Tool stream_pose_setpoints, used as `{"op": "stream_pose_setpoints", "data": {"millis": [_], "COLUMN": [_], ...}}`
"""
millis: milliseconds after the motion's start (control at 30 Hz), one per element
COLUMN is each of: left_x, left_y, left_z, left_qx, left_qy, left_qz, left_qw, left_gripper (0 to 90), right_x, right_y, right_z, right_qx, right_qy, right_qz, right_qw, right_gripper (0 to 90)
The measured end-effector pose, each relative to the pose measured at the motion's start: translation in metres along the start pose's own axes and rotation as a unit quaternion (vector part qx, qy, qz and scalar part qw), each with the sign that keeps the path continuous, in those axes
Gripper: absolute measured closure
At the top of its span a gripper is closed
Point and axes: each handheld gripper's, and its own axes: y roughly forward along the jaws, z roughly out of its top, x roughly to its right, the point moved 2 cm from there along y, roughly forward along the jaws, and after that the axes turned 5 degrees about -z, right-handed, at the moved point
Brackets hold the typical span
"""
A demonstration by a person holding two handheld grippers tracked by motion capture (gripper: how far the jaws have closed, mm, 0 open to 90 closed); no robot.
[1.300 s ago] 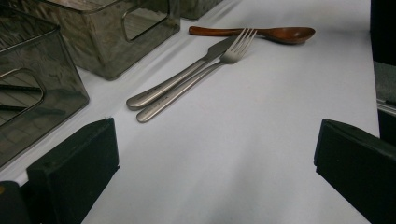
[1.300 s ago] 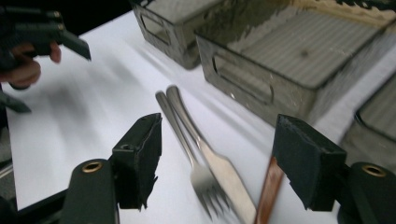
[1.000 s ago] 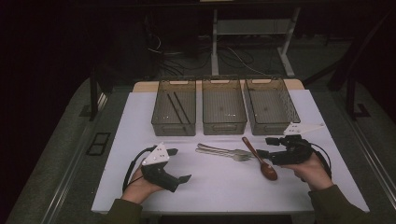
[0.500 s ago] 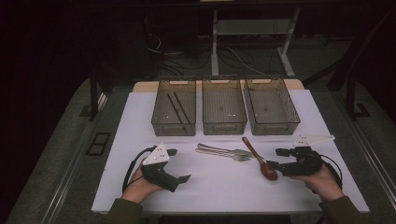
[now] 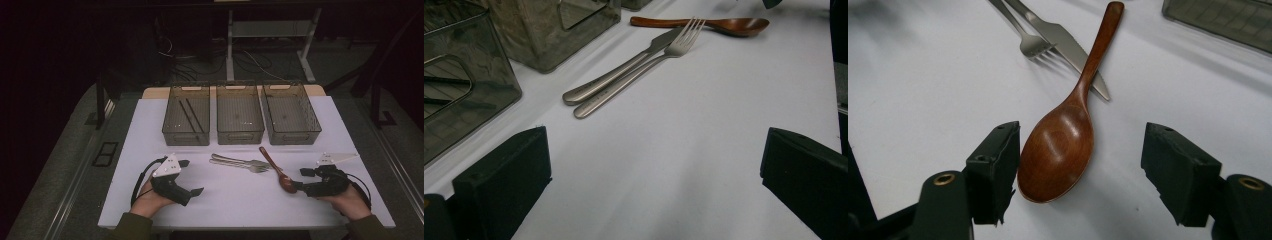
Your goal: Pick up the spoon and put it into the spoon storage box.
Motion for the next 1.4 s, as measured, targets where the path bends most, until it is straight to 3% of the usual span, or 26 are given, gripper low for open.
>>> {"op": "stream_pose_setpoints", "data": {"millis": [700, 1400], "left_x": [0.000, 0.001], "left_y": [0.000, 0.000], "left_z": [0.000, 0.001], "left_qx": [-0.002, -0.001], "left_qy": [0.000, 0.002], "left_qz": [0.000, 0.002], "left_qw": [1.0000, 1.0000], "left_gripper": [0.0, 0.0], "right_x": [-0.011, -0.017], "right_y": [0.022, 0.027], "right_z": [0.001, 0.001], "right_qx": [-0.029, -0.040], "right_qy": [-0.016, -0.031], "right_qz": [-0.001, -0.006], "right_qw": [0.9995, 0.9987], "right_gripper": [38.9, 50.0]}}
